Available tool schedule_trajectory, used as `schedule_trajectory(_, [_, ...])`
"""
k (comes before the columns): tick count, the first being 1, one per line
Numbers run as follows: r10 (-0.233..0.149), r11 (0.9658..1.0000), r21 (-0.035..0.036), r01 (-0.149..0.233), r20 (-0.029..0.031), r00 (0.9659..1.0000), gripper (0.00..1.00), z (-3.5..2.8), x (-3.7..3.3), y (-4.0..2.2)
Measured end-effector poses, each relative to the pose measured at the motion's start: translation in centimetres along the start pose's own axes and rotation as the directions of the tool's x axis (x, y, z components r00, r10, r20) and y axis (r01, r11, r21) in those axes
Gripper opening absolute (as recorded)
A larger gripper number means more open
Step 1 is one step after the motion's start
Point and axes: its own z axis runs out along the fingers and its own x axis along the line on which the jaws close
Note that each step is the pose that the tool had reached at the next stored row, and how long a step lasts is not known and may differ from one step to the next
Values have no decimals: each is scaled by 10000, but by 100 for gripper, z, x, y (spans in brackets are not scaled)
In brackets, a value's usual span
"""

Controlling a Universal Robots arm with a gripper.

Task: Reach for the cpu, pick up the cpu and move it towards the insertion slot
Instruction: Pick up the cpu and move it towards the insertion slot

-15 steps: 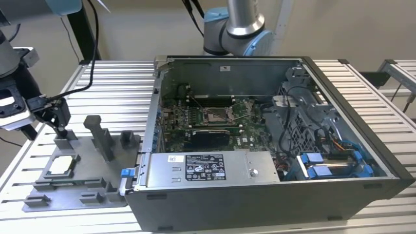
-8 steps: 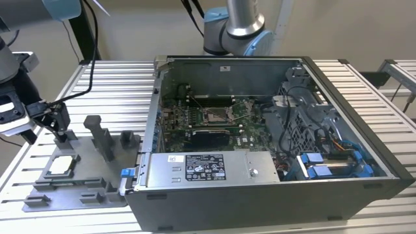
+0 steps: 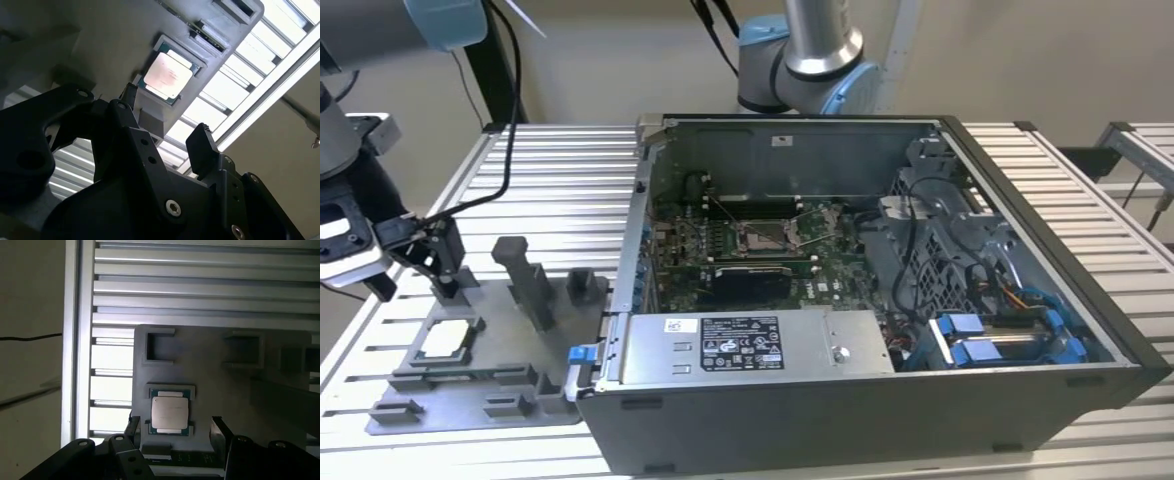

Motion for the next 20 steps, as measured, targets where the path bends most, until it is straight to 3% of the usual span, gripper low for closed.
schedule_trajectory(12, [-1, 10000, -2, 1, 3, 10000, 100, 35, 0, -2])
schedule_trajectory(20, [-1, 10000, -1, 1, 3, 10000, 100, 121, 0, -6])
